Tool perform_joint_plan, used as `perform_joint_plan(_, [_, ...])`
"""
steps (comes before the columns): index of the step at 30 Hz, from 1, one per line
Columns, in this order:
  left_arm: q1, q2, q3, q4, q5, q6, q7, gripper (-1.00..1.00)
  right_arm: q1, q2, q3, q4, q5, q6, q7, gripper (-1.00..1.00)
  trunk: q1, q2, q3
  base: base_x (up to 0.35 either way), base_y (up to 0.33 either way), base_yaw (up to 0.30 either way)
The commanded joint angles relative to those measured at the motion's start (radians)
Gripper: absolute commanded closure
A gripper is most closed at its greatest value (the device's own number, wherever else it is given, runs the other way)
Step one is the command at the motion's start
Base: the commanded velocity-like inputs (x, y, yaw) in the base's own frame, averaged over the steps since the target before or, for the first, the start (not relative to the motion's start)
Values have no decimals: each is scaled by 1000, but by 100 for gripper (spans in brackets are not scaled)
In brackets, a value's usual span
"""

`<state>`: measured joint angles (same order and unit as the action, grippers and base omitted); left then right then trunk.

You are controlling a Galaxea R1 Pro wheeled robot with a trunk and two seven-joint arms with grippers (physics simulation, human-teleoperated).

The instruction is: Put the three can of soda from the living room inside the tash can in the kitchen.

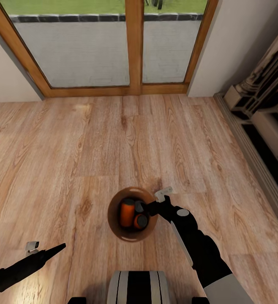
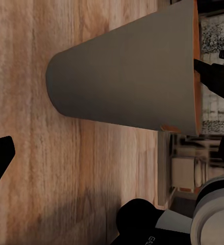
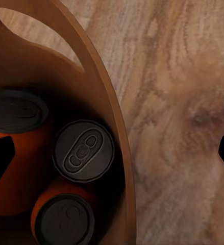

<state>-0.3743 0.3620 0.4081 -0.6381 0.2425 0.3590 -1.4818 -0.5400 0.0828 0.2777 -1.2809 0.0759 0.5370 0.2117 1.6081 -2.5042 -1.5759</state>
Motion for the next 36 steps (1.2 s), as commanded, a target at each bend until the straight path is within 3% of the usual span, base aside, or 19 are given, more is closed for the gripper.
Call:
perform_joint_plan(1, [0, 0, 0, 0, 0, 0, 0, -100, 0, 0, 0, 0, 0, 0, 0, -100, 0, 0, 0, 0, 0, 0])
perform_joint_plan(14, [0, 0, 0, 0, 0, 0, 0, -100, 0, 0, 0, -1, 0, 0, 0, -100, 0, 0, 0, 0, 0, 0])
perform_joint_plan(19, [0, 0, -1, 0, 0, 0, 0, -100, 0, 0, 0, -1, 0, 0, 0, -100, -2, 1, 19, 0, 0, 0])
perform_joint_plan(28, [0, 0, 0, -1, 0, 0, 0, -100, 0, 0, 0, -2, 0, 0, 0, -100, -2, 1, 19, 0, 0, 0])
perform_joint_plan(36, [0, 0, -1, -1, 0, 0, -1, -100, 0, 0, 0, -2, 0, 0, 0, -100, -6, 3, 50, 0, 0, 0])
